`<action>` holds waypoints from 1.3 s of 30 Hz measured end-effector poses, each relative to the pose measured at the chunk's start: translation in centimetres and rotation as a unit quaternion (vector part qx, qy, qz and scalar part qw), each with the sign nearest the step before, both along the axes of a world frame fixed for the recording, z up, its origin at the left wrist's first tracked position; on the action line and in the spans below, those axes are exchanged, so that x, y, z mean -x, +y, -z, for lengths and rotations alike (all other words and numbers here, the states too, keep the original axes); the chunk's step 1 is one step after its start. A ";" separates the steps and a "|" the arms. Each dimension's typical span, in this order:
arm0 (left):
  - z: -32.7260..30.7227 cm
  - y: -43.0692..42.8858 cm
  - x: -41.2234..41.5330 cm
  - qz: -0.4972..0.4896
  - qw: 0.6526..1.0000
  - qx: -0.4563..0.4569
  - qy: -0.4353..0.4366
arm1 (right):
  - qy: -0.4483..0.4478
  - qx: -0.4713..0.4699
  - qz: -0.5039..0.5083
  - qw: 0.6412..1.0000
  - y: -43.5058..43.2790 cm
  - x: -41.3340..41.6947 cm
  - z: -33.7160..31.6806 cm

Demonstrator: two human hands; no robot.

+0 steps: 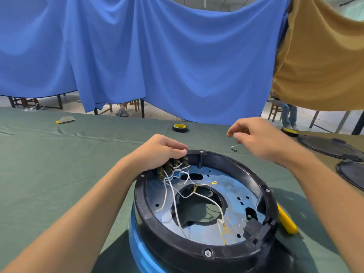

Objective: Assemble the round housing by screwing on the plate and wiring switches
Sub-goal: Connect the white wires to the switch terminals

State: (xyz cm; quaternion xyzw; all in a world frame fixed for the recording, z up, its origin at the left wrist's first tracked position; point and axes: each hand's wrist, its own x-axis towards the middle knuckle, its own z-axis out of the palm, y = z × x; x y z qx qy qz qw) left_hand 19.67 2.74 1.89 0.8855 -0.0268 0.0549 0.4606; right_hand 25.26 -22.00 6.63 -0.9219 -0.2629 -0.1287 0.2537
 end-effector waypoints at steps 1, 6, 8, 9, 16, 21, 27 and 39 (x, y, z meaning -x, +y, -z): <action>0.0 0.0 0.0 -0.012 1.000 -0.004 0.000 | 0.024 -0.037 -0.029 0.999 0.6 1.1 -0.6; -0.1 0.0 0.1 -0.039 0.999 -0.001 0.003 | 0.276 -0.245 -0.232 0.900 2.8 4.7 -1.3; -0.1 -0.1 0.1 -0.036 0.999 0.004 0.006 | 0.346 -0.265 -0.251 0.864 3.4 5.1 -0.4; 0.0 -0.1 0.1 -0.035 0.999 0.006 0.006 | 0.363 -0.267 -0.247 0.858 3.7 5.2 0.0; -0.2 0.0 0.3 -0.036 0.999 0.008 0.017 | 0.252 -0.254 -0.183 0.916 4.6 5.2 1.1; -0.8 0.5 1.0 -0.036 0.998 0.019 0.045 | 0.095 -0.097 -0.104 0.985 5.1 5.5 1.2; -0.6 0.6 1.2 -0.045 0.997 0.041 0.040 | -0.005 -0.005 -0.063 0.998 5.5 5.1 2.1; -0.8 0.4 1.0 -0.064 0.997 0.022 0.036 | 0.031 0.015 -0.054 0.998 6.7 5.5 2.1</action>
